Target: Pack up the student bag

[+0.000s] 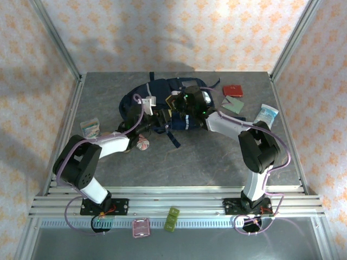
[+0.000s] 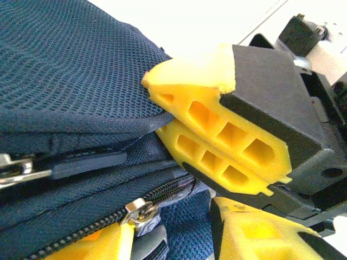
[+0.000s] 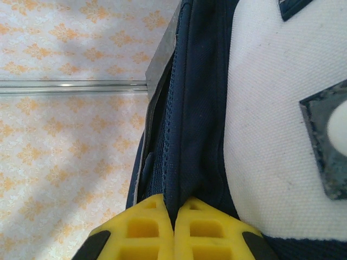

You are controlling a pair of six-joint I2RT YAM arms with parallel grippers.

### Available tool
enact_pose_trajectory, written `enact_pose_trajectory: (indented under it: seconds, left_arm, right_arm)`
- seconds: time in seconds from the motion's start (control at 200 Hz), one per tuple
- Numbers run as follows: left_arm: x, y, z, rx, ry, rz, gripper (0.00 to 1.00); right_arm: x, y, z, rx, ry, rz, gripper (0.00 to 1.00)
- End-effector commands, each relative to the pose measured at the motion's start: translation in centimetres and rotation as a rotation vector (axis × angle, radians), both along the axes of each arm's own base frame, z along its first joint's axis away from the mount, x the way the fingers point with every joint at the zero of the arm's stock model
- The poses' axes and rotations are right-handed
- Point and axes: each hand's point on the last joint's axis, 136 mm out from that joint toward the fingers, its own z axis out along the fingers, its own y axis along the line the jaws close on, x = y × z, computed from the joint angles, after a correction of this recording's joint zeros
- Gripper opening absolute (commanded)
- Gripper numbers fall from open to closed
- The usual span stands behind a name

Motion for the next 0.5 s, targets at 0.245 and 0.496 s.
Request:
enact_pose_trajectory:
  seconds: [0.245,0.496]
  left_arm:
    - [-0.4,-1.4,4.1,-0.193,-0.124,-0.108,0.32]
    - [-0.5,-1.2,3.6,-0.225,-0.094,-0.105,0.40]
  right_arm:
    - [-0.4,2.4,7.9,0.131,-0.200,0.083,0.00]
    - [-0.5,2.3,7.8,0.131,-0.197,0.080,0.00]
